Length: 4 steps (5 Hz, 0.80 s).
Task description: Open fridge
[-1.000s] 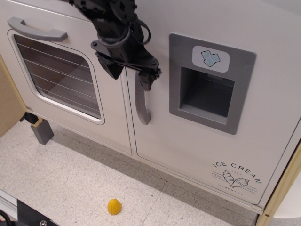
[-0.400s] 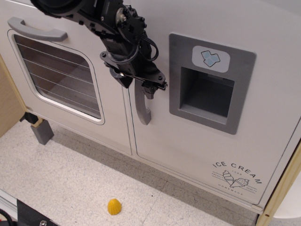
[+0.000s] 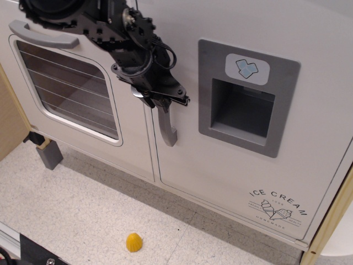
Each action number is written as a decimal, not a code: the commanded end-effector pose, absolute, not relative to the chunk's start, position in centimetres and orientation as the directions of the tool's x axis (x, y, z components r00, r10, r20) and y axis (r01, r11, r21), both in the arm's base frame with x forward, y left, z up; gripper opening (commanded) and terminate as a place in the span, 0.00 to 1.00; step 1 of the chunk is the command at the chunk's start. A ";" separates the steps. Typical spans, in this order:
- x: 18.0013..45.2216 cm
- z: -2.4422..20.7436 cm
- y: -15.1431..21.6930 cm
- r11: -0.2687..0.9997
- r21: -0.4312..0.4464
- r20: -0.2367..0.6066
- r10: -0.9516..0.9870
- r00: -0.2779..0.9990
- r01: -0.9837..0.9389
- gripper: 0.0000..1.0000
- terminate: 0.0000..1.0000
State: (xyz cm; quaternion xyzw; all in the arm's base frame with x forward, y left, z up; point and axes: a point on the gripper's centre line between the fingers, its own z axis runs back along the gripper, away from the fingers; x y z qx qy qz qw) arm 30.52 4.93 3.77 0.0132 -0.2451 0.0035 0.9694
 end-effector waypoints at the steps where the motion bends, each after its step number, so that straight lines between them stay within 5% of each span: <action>1: 28.1 5.9 5.9 1.000 0.018 0.501 -0.015 0.865 0.006 0.00 0.00; 2: 26.4 6.0 6.2 0.999 0.039 0.495 -0.047 0.867 0.032 0.00 0.00; 3: 23.9 6.6 7.0 0.997 0.056 0.448 -0.078 0.891 0.059 1.00 0.00; 4: 21.5 8.7 9.3 0.996 0.049 0.371 -0.084 0.925 0.071 1.00 0.00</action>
